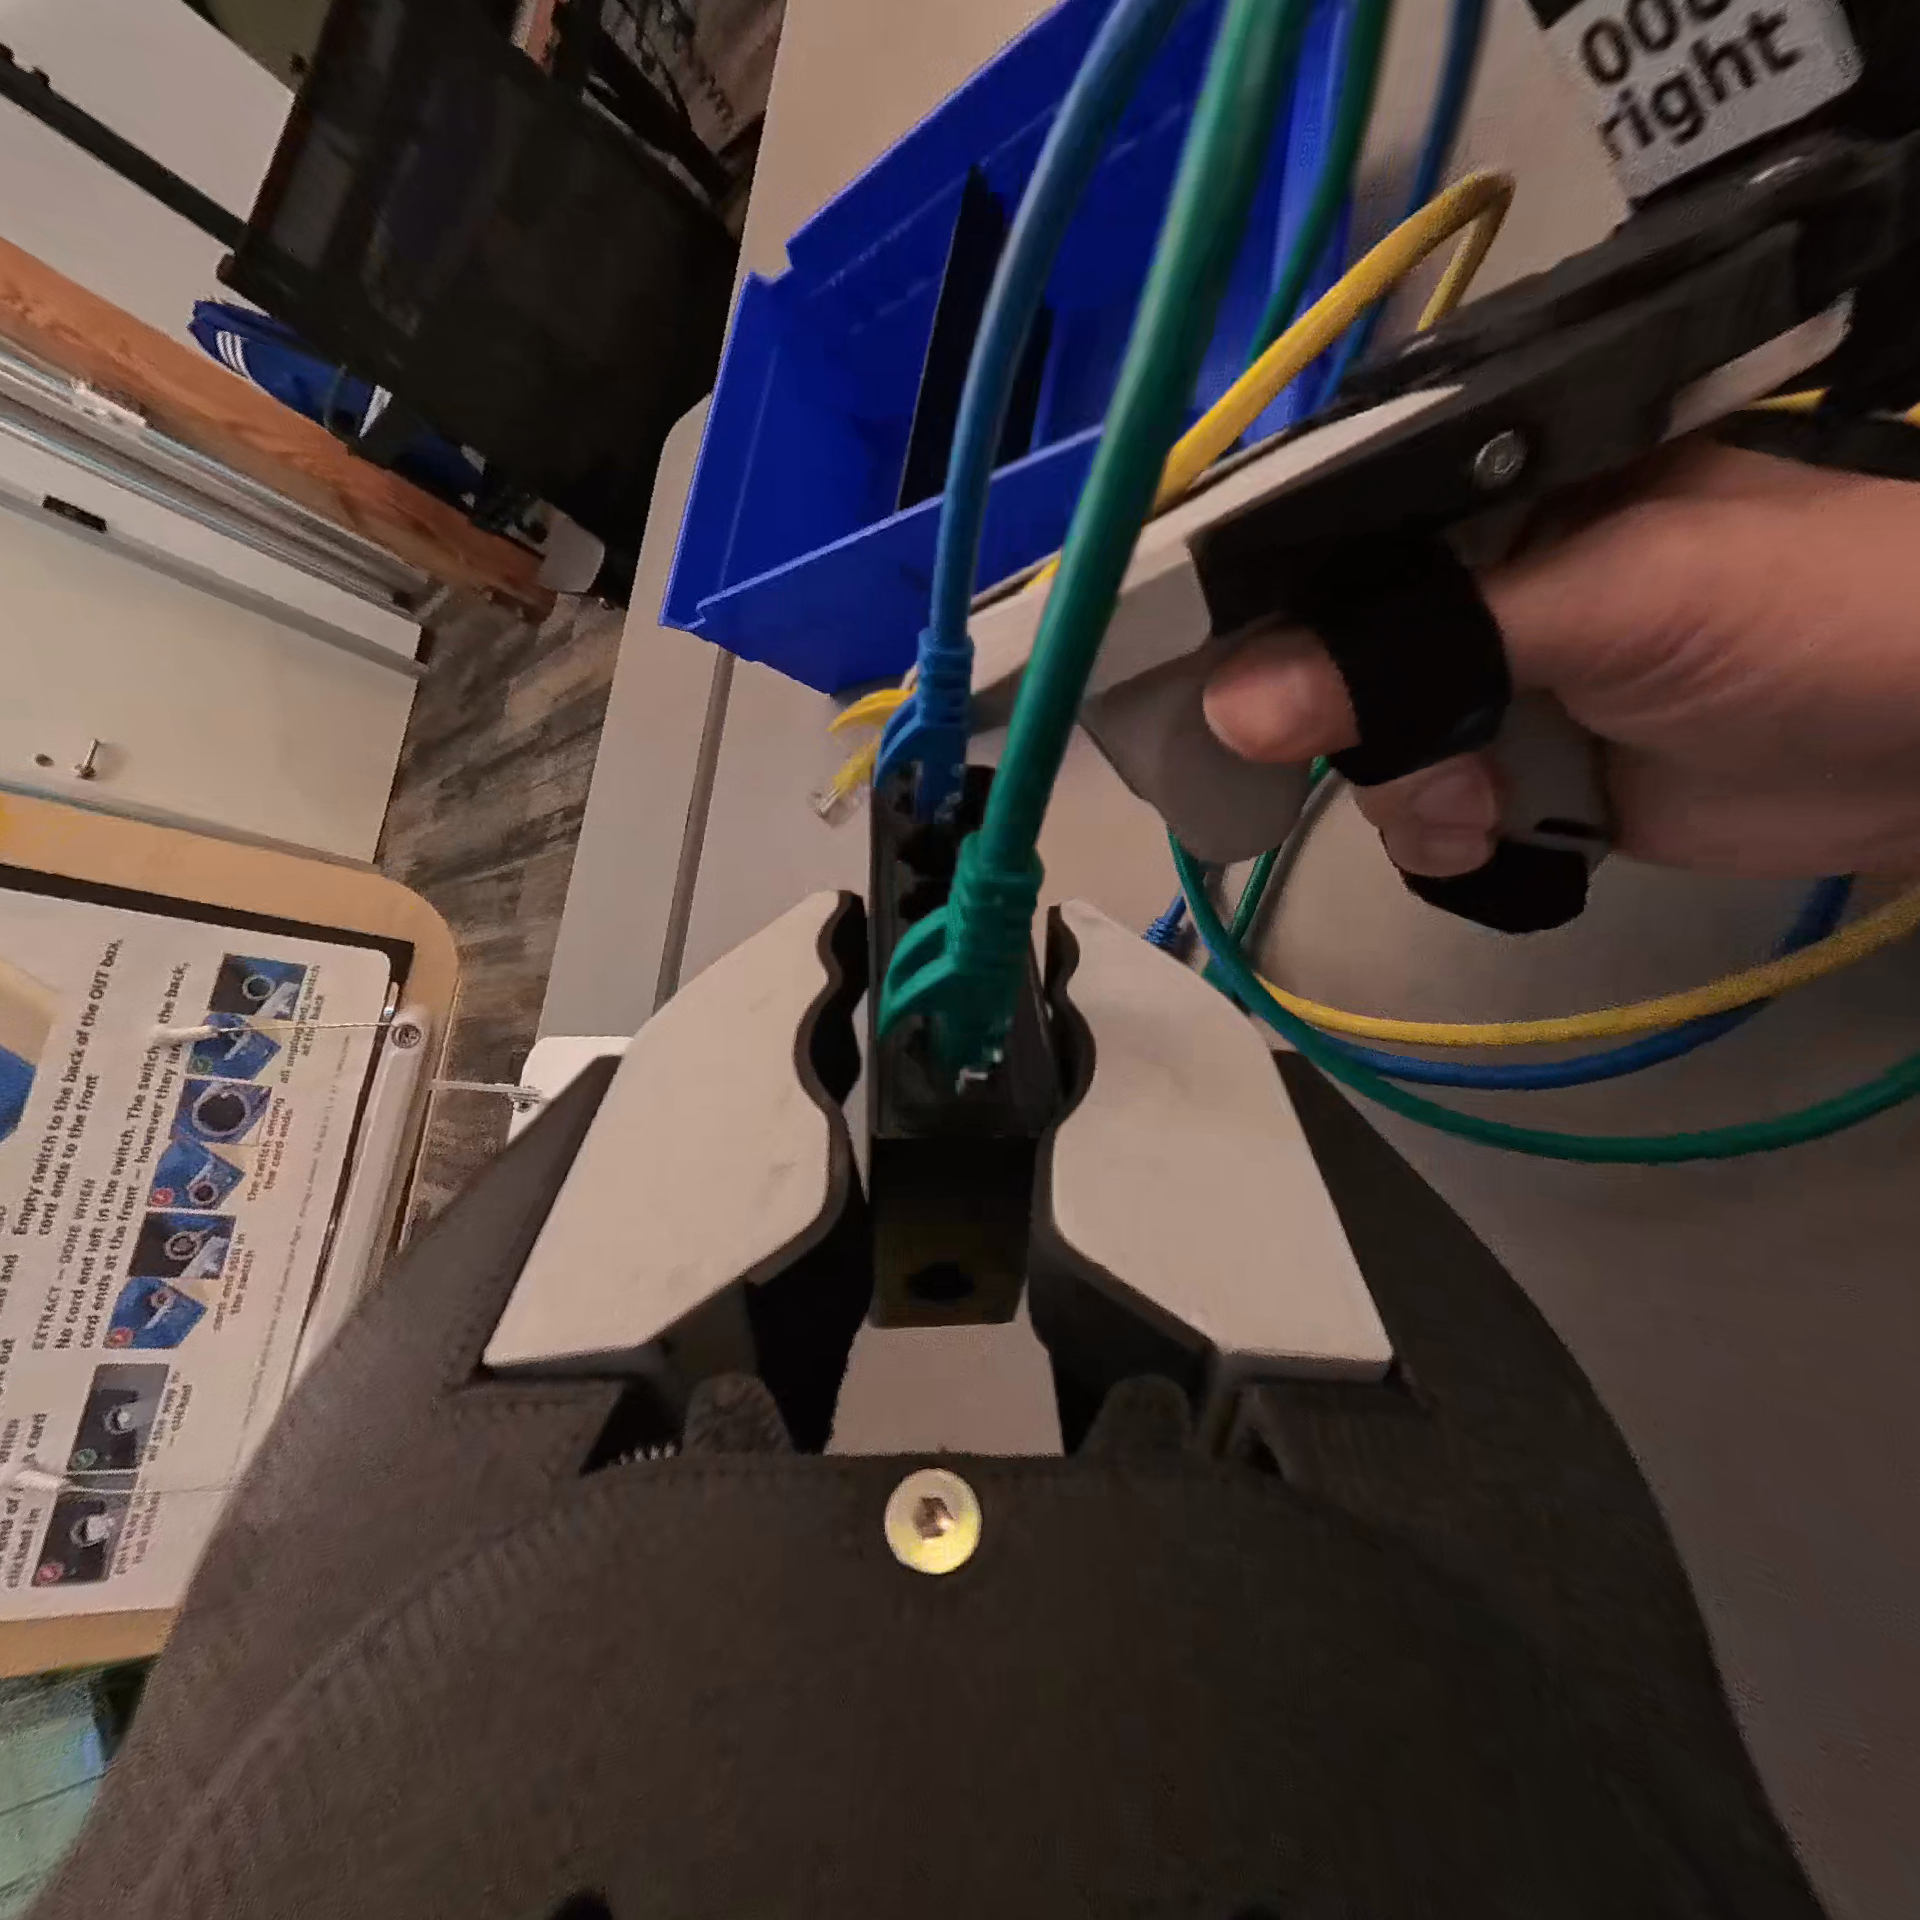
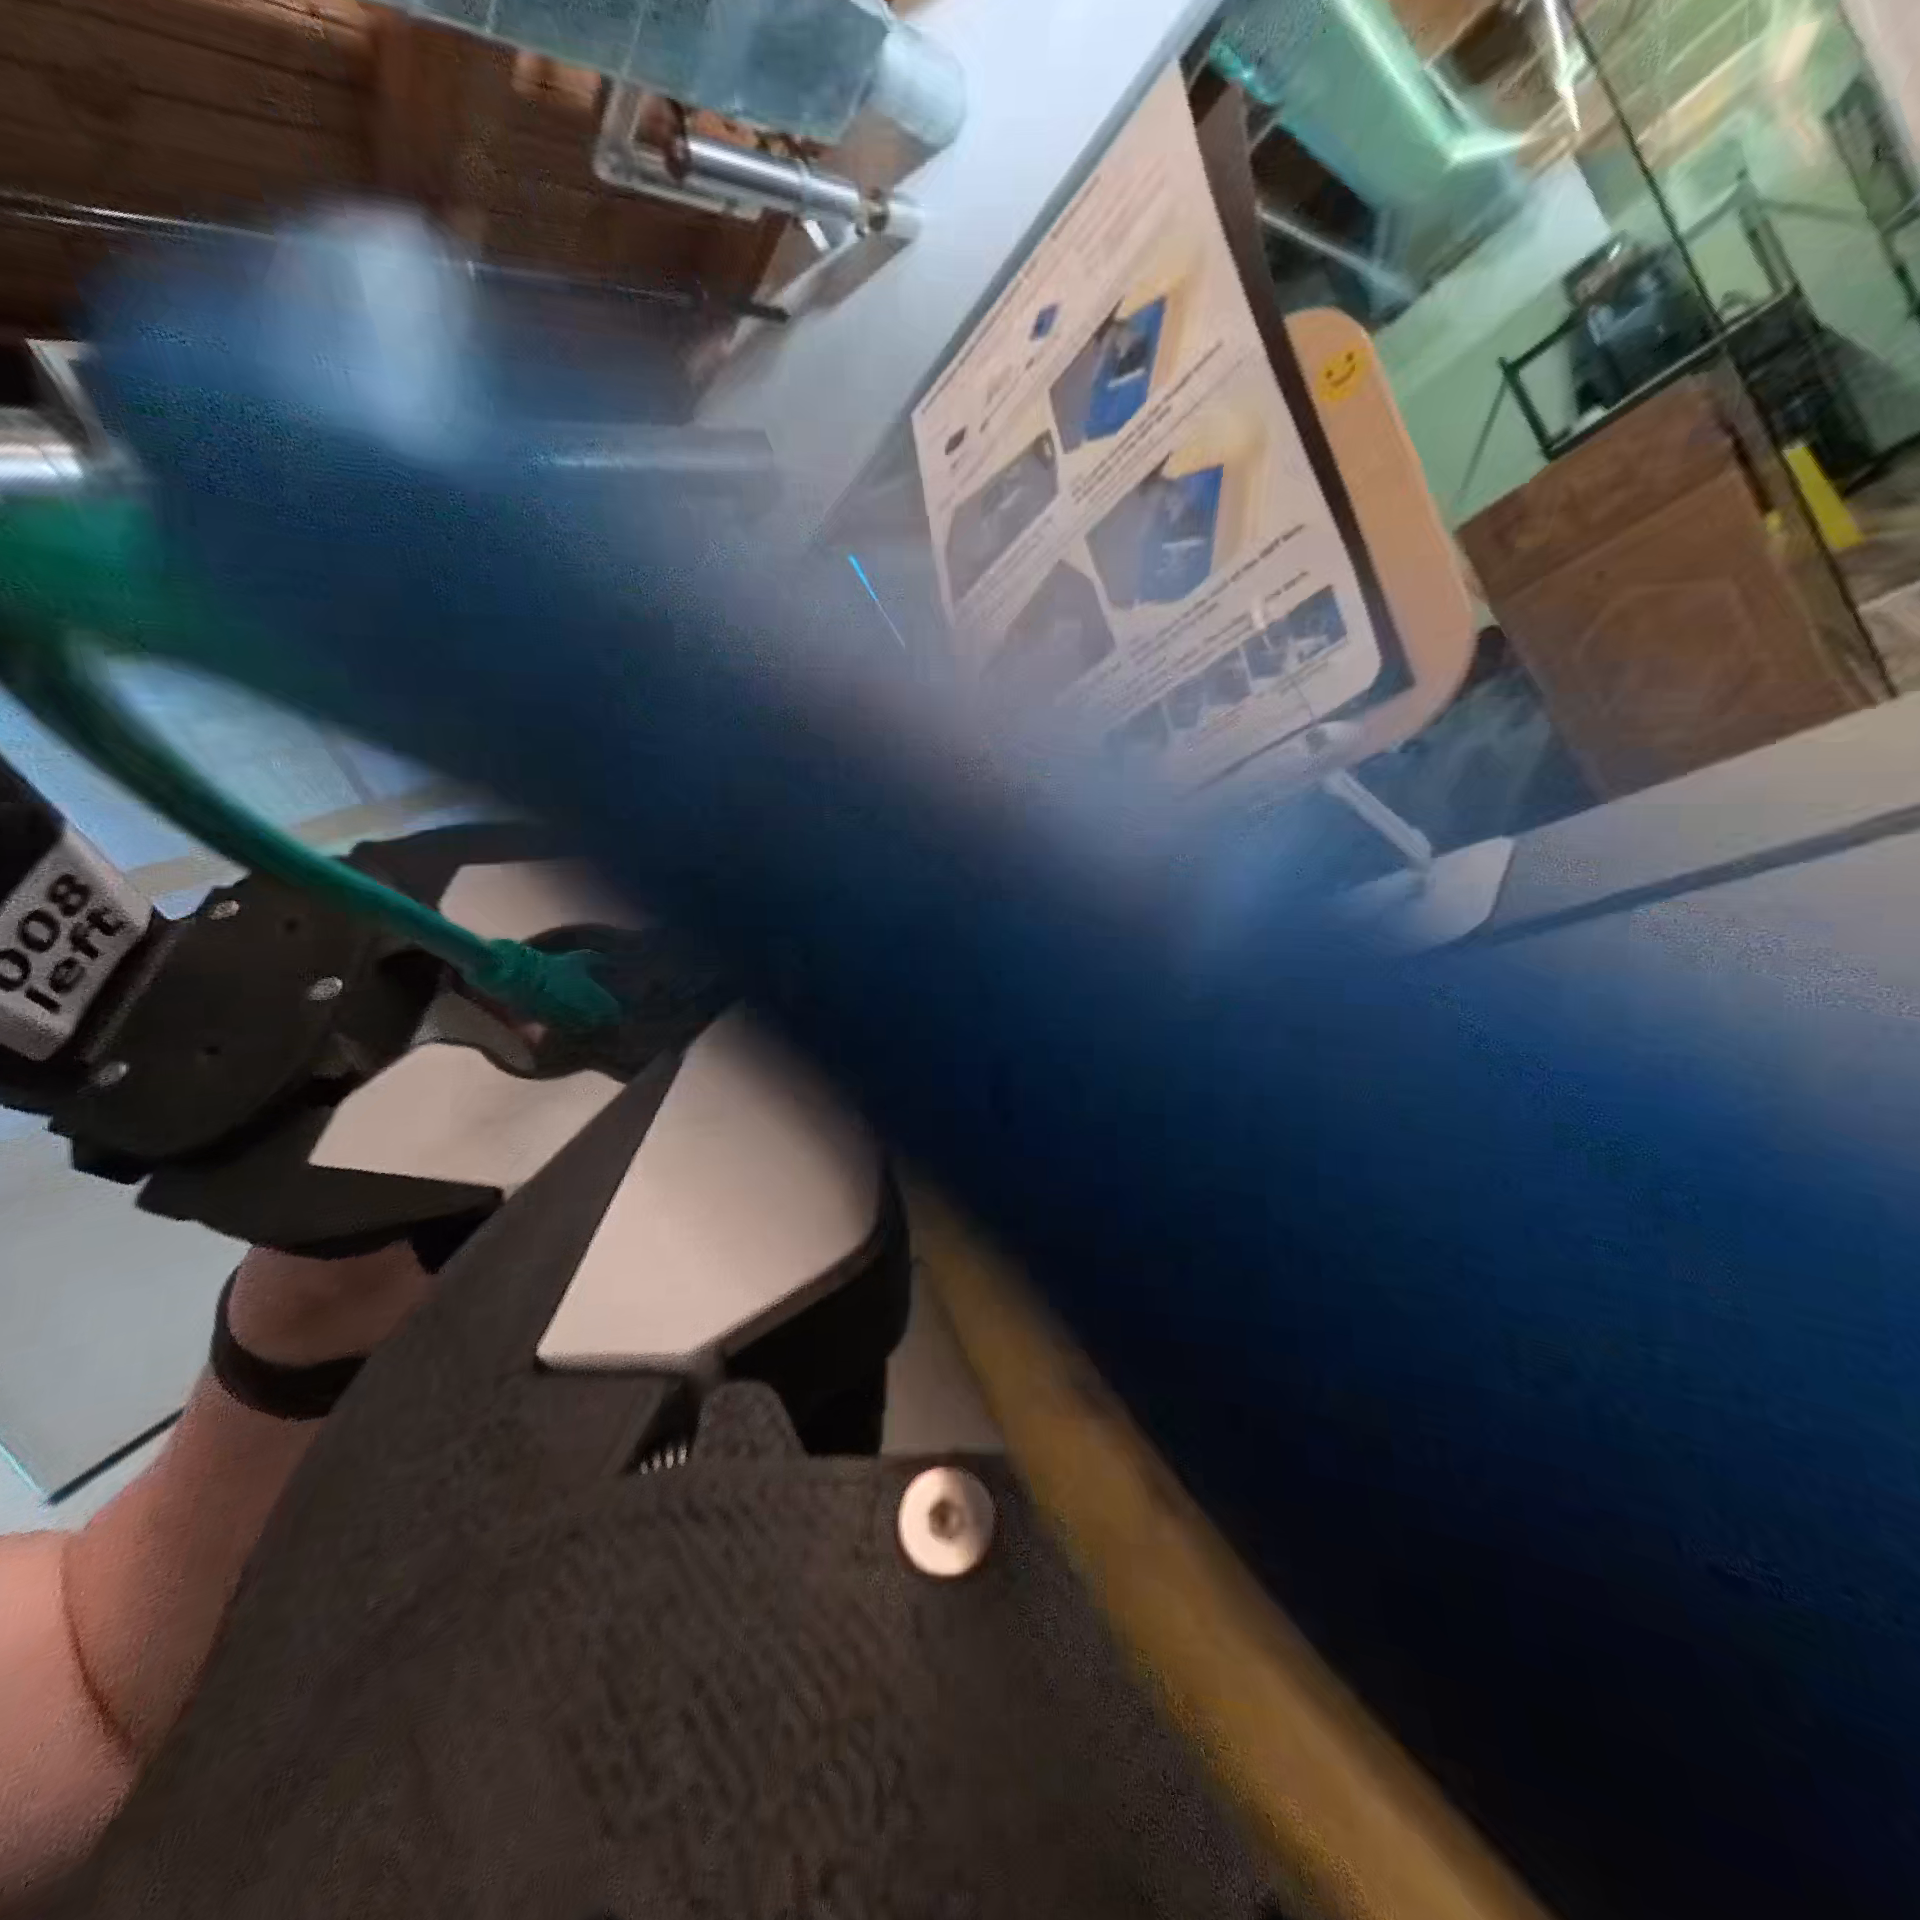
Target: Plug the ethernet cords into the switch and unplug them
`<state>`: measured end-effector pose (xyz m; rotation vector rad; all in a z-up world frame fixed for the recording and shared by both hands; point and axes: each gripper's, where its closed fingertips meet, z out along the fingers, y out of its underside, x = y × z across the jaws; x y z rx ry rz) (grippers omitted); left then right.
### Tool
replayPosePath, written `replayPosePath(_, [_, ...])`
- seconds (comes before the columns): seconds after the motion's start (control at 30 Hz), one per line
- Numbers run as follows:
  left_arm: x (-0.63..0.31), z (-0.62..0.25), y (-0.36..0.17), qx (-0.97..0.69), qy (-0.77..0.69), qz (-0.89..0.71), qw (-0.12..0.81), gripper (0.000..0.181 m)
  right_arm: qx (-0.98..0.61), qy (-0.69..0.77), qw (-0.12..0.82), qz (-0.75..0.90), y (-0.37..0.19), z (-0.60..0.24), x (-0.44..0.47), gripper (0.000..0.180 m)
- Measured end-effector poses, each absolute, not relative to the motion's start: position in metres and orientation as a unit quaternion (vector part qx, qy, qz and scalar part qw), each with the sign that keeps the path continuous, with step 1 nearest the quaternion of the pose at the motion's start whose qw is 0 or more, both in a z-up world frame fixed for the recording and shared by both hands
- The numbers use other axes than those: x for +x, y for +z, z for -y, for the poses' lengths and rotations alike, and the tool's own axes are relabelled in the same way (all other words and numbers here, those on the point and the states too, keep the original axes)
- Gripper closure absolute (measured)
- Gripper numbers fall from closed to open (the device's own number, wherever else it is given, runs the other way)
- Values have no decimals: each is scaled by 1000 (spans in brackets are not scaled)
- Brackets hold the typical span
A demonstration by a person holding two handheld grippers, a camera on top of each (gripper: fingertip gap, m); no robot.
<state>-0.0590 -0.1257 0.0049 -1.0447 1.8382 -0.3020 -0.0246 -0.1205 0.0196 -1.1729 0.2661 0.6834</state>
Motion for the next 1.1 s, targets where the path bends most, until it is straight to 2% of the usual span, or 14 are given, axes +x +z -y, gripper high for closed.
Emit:
replayPosePath(0.13, [-53, 119, 11, -427, -151, -734, 506, 152, -553, 301, 769, -110, 19, 115, -20, 167])
replayPosePath(0.37, [-53, 105, 32, -393, -95, -710, 576, 152, -579, 228, 781, -42, 30, 112, -24, 167])
replayPosePath(0.47, [-55, 107, 51, -395, -124, -694, 588, 152, -615, 222, 756, -34, 20, 103, -27, 168])
replayPosePath(0.6, [-54, 116, 79, -397, -180, -674, 596, 152, -661, 272, 699, -3, 3, 84, -51, 167])
replayPosePath(0.73, [-49, 119, 102, -388, -205, -648, 623, 152, -640, 339, 689, 16, 21, 74, -75, 167])
replayPosePath(0.87, [-45, 129, 116, -394, -284, -610, 626, 152, -531, 423, 734, 25, 66, 83, -83, 167])
replayPosePath(0.93, [-44, 126, 119, -406, -315, -583, 629, 151, -514, 403, 757, 20, 71, 82, -77, 167])
replayPosePath(1.07, [-44, 115, 103, -460, -347, -581, 576, 149, -551, 330, 763, 70, 60, 74, -78, 167])
replayPosePath(1.1, [-44, 113, 99, -464, -347, -585, 568, 142, -558, 320, 760, 96, 58, 72, -82, 166])
